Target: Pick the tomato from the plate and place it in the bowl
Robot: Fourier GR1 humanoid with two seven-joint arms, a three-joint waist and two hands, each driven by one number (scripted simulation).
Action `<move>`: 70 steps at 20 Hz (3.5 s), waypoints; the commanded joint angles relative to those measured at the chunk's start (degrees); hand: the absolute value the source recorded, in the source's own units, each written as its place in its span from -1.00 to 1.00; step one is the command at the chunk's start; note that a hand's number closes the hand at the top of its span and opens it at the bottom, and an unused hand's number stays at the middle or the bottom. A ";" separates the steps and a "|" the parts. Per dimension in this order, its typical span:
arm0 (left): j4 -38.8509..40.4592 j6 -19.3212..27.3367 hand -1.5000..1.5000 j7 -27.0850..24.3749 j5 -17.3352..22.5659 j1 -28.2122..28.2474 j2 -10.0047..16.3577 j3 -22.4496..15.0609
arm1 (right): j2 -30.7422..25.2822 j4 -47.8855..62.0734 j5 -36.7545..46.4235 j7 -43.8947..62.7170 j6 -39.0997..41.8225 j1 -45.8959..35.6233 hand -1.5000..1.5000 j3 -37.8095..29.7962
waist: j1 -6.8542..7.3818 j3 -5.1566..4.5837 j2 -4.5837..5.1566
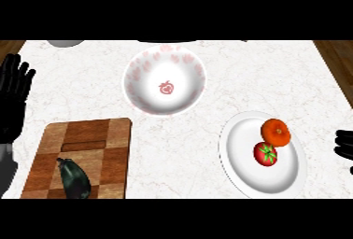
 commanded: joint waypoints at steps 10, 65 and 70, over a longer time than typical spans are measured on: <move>3.35 -1.58 0.00 0.79 -2.67 -3.90 -2.87 0.61 | -4.38 2.25 19.98 -3.25 1.65 -1.41 -1.00 4.98 | 0.89 0.03 0.32; -2.44 -11.42 0.00 6.42 -11.12 -1.30 -9.46 12.11 | 35.03 40.51 58.97 -3.83 -2.48 -23.22 -1.00 20.55 | 1.07 0.02 0.14; -2.44 -8.25 0.00 6.34 -14.47 -2.75 -12.52 10.09 | 39.30 50.09 61.18 -10.14 -12.29 -26.32 1.00 20.43 | 1.30 0.06 0.23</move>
